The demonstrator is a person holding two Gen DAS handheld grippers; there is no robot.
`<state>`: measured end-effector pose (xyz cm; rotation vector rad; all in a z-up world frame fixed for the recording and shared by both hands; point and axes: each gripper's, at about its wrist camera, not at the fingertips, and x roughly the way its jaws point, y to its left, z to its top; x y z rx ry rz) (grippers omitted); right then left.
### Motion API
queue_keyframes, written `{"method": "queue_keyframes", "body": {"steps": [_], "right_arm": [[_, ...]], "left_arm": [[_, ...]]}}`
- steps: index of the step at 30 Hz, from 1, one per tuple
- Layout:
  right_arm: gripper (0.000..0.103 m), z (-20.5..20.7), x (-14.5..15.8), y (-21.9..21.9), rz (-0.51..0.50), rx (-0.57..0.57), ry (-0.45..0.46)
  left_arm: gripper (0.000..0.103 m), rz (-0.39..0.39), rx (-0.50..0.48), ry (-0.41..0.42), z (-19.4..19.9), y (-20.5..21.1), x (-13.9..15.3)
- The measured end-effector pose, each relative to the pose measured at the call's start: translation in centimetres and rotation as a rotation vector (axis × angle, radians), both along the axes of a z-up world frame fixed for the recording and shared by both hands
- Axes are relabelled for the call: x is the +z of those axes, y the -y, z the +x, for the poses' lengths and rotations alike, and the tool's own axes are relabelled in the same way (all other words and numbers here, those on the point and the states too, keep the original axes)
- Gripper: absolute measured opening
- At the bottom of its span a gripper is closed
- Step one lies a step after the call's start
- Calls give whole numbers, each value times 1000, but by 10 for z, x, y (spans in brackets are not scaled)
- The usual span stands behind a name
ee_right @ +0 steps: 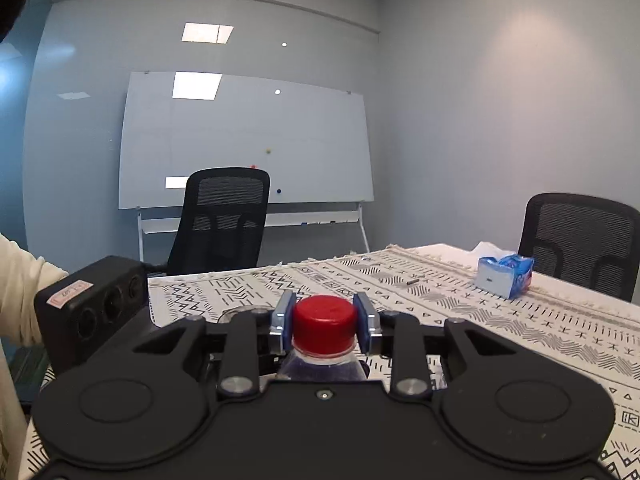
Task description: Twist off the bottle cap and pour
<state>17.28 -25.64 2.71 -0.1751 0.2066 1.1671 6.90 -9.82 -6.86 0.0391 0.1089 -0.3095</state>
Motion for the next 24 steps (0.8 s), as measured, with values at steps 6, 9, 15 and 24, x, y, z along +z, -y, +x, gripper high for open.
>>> {"method": "queue_keyframes", "body": {"steps": [6, 9, 15, 24], "right_arm": [[44, -34, 12, -26, -62, -269, 51], [33, -31, 8, -22, -37, -224, 59], [32, -25, -1, -15, 13, -134, 73], [32, 14, -4, 7, 79, 170, 23]], "left_arm": [[56, 14, 17, 8, 0, 5, -1], [57, 7, 21, 7, -1, 6, -1], [56, -1, 7, -2, 3, 4, -1], [56, -13, -13, -10, 8, 2, -2]]}}
